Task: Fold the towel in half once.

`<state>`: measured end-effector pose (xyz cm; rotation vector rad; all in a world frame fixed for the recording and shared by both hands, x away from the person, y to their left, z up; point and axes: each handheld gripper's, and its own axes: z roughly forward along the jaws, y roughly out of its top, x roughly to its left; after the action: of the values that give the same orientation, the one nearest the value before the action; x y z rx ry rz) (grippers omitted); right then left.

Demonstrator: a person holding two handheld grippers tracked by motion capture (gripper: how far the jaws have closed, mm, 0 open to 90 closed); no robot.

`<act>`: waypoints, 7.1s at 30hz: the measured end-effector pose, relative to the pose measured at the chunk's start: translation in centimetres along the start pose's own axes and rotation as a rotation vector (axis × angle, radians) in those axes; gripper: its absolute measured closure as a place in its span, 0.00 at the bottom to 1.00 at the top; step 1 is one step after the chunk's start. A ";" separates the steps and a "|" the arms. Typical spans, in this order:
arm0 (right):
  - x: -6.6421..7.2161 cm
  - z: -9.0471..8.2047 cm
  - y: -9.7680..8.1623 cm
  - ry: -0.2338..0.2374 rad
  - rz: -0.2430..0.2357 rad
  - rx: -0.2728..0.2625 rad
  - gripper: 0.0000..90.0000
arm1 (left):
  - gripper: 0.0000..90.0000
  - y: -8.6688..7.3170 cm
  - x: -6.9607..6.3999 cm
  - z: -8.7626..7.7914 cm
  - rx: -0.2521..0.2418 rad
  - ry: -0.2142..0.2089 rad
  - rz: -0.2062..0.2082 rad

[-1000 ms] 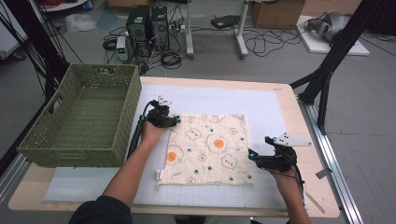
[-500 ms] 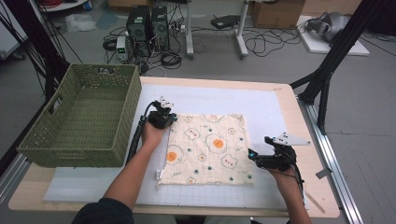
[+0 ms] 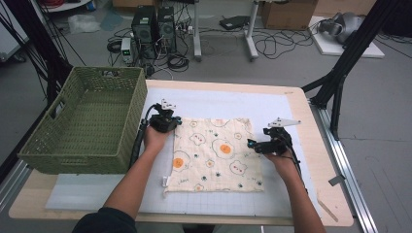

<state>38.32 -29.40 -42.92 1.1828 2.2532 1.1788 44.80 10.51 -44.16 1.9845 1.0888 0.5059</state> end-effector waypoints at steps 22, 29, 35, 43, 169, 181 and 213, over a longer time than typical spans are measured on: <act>-1.9 6.5 3.4 -0.080 -0.006 0.106 0.38 | 0.96 0.0 0.5 -0.5 -0.006 -0.037 -0.039; -1.7 7.6 4.3 -0.100 -0.023 0.151 0.52 | 0.96 0.0 0.6 -0.5 -0.007 -0.043 -0.048; -1.5 7.5 4.4 -0.062 -0.026 0.157 0.81 | 0.96 -0.1 0.7 -0.6 -0.004 -0.047 -0.050; -1.3 7.1 4.7 -0.070 -0.054 0.132 0.95 | 0.97 0.6 1.0 -1.4 -0.076 -0.009 -0.061; 5.2 -5.3 -5.8 0.070 -0.032 0.058 0.97 | 0.98 -8.5 -5.1 -10.9 -0.138 -0.228 -0.074; 5.0 -4.3 -4.9 -0.028 -0.036 0.080 0.97 | 0.98 -8.6 -4.9 -10.2 -0.088 -0.159 -0.066; 2.9 -0.6 -2.3 0.050 -0.053 0.141 0.94 | 0.95 -6.0 -4.4 -6.7 0.028 -0.176 0.038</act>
<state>35.08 -28.10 -44.17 1.1488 2.4242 1.0552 34.91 11.78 -44.74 2.0356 0.9554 0.3296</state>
